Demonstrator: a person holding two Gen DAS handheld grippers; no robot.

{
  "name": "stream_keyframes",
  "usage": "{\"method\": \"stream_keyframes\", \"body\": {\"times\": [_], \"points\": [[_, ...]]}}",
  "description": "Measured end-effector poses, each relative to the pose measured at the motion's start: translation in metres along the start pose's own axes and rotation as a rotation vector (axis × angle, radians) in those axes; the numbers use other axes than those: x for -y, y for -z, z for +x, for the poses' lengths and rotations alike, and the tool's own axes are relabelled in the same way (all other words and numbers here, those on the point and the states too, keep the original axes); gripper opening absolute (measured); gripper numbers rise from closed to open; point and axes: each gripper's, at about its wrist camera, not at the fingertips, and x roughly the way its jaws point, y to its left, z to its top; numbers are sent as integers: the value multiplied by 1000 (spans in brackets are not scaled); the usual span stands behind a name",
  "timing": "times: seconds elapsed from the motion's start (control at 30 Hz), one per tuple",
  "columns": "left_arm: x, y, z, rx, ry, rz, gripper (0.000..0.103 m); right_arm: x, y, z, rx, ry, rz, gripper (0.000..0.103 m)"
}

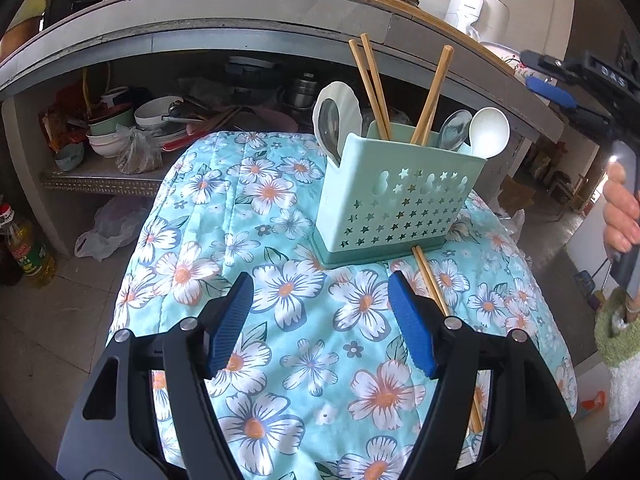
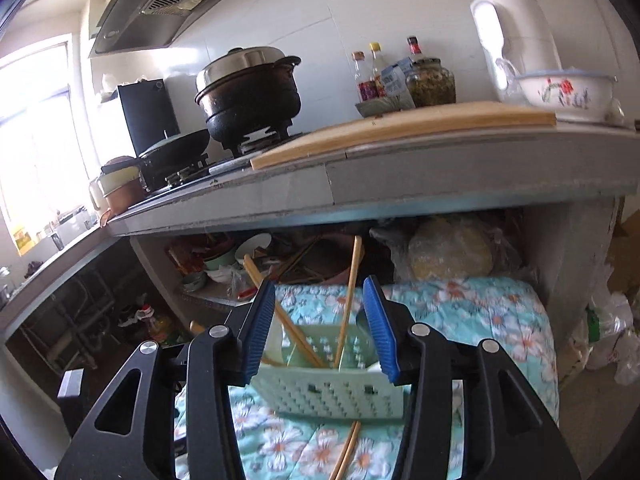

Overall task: Organize utensils
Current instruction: 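Lower the right tool's chopstick into the holder and open the right tool, then move the right tool down and grasp a bamboo chopstick beside the holder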

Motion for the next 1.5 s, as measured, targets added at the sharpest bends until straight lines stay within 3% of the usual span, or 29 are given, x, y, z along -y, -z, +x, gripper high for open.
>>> {"method": "stream_keyframes", "body": {"times": [0.17, 0.33, 0.5, 0.7, 1.03, 1.5], "points": [[7, 4, 5, -28, -12, 12, 66, 24, 59, 3, -209, -66, 152, 45], [11, 12, 7, -57, -20, 18, 66, 41, 141, 23, -410, -113, 308, 45], [13, 22, 8, -93, -8, 17, 66, 50, 200, 42, -539, -123, 425, 35], [14, 31, 8, -117, 8, 6, 66, 52, 223, 55, -581, -135, 464, 24], [17, 34, 10, -136, 20, -2, 66, 58, 227, 60, -572, -157, 501, 8], [25, 40, 17, -174, 53, -7, 66, 73, 224, 45, -542, -165, 548, 7]]}}
